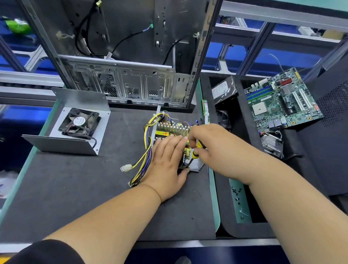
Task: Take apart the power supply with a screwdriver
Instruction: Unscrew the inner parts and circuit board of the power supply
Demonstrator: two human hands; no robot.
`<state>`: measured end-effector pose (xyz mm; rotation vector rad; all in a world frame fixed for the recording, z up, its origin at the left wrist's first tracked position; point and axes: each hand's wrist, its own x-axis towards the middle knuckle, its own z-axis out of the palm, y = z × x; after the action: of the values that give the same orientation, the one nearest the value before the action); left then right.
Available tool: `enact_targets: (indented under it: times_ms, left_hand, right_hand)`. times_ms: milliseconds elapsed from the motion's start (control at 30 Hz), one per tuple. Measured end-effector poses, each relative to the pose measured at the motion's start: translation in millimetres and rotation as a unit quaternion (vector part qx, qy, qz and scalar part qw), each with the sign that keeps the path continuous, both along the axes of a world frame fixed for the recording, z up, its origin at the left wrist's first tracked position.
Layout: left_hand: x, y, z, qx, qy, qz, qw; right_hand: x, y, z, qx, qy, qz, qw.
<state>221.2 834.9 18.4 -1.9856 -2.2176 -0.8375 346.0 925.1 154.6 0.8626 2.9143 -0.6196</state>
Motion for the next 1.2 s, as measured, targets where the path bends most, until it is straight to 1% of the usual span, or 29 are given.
enact_targets:
  times_ms: [100,167,233,300,367,467,533,633,767,833,1033,1100,1200]
  left_hand:
    - [0.1,-0.3,0.7,-0.001,0.000,0.002,1.000]
    - [0.6,-0.7,1.2,-0.002,-0.005,0.001,1.000]
    - [0.9,-0.6,1.1,-0.001,-0.009,0.001,1.000]
    - [1.0,-0.2,1.6,0.000,-0.007,0.002,1.000]
    - [1.2,-0.1,2.3,0.000,-0.005,0.003,1.000]
    - [1.5,-0.9,2.5,-0.001,-0.002,0.003,1.000]
    - [2.1,-1.1,2.2,-0.003,-0.002,0.003,1.000]
    - [1.7,-0.3,1.2,-0.003,-0.006,0.005,1.000]
    - [1.3,0.4,-1.4,-0.005,0.000,0.008,1.000]
    - [1.1,0.7,-2.9,-0.004,0.003,0.006,1.000]
    - [0.8,0.8,-4.8,0.003,0.007,0.006,1.000]
    - [0.7,0.5,-5.3,0.006,0.006,0.005,1.000]
    - [0.2,0.7,-6.0,0.008,0.007,0.004,1.000]
  right_hand:
    - [3.1,3.8,-0.4,0.014,0.007,-0.008,1.000]
    - [4.0,3.4,-2.4,0.062,0.013,-0.025,0.998]
    - [4.0,2.1,-4.9,0.117,-0.002,-0.036,0.992]
    - [3.6,1.6,-8.6,0.142,-0.005,-0.038,0.989]
    - [3.7,1.1,-11.6,0.123,0.022,-0.042,0.991]
    - [5.8,-0.2,-11.0,0.064,0.074,-0.062,0.993]
    - [7.9,0.5,-10.3,0.044,0.087,-0.070,0.993]
    - [10.3,1.1,-11.2,0.030,0.080,-0.076,0.993]
    - [9.4,0.7,-12.5,0.085,0.038,-0.077,0.993]
    - [7.8,1.7,-12.6,0.094,0.028,-0.079,0.992]
    - [7.7,-0.3,-9.8,0.053,0.072,-0.086,0.992]
    - [7.4,-1.1,-9.0,0.037,0.070,-0.083,0.993]
    - [7.7,-1.9,-8.9,0.027,0.043,-0.072,0.996]
